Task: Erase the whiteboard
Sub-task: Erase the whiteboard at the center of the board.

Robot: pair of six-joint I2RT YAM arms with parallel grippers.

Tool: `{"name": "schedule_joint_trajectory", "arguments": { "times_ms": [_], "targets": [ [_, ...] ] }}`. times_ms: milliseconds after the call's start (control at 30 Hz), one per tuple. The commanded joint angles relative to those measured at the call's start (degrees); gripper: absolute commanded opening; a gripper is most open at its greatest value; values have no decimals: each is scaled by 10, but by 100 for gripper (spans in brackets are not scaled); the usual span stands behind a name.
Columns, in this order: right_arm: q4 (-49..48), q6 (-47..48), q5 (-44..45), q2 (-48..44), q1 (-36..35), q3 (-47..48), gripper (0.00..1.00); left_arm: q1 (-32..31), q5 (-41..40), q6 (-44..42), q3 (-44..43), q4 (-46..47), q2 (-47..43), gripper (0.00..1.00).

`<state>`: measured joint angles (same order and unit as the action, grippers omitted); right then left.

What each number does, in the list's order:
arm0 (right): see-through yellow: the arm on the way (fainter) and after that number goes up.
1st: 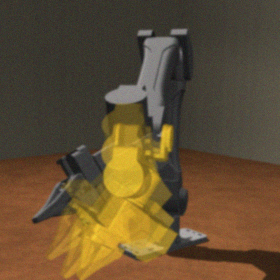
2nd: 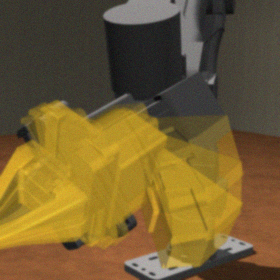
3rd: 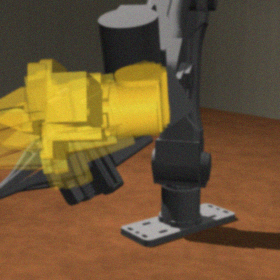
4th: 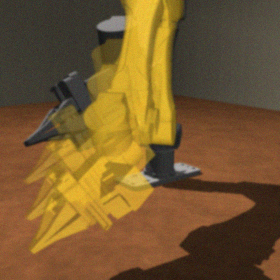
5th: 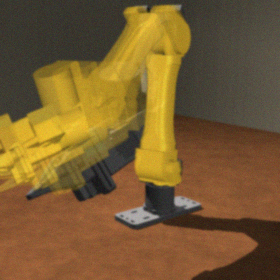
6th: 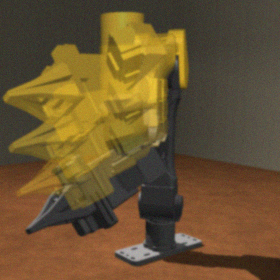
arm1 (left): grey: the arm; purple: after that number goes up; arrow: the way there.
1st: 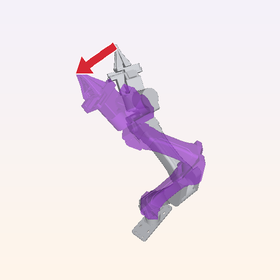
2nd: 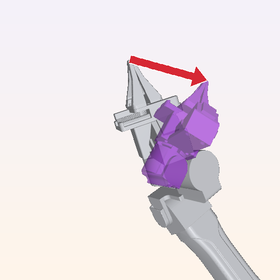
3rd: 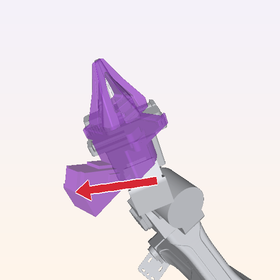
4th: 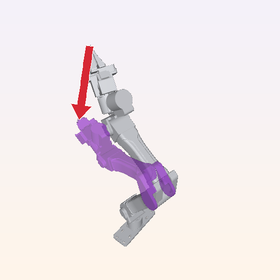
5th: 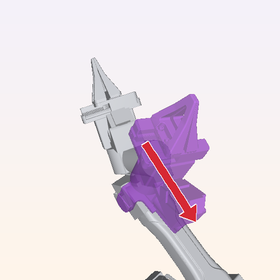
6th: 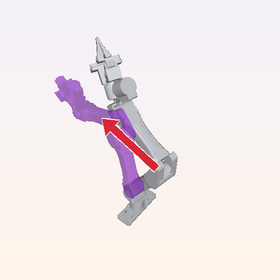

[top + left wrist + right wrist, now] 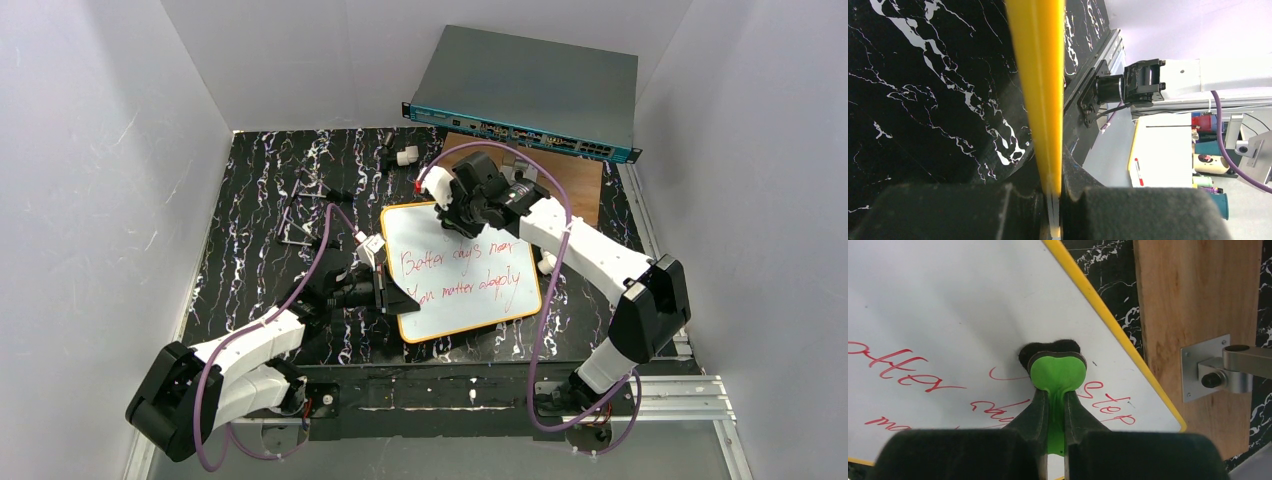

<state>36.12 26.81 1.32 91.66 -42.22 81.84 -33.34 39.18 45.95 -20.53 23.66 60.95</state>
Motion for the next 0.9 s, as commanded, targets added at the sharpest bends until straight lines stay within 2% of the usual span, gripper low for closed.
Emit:
{"name": "schedule_joint_trajectory", "arguments": {
  "times_ms": [0,100,267,367,500,700,867],
  "targets": [
    [-34,8,26,-4,9,-15,1,-8,25,-69,-21,21,-3,0],
    [-22,32,-5,-11,9,-31,1,-8,25,-68,-20,21,-6,0],
    [51,75,-157,-22,8,-34,1,-8,24,-68,-21,21,-6,0],
    [51,63,-187,-17,5,-24,1,-8,23,-67,-20,23,-4,0],
    [34,21,-142,6,7,20,1,-8,23,-65,-21,21,-5,0],
    [-23,-29,29,30,17,51,1,-8,22,-60,-18,23,-9,0],
    [-30,8,35,11,22,10,1,-8,22,-63,-18,21,-11,0]
  ]
}}
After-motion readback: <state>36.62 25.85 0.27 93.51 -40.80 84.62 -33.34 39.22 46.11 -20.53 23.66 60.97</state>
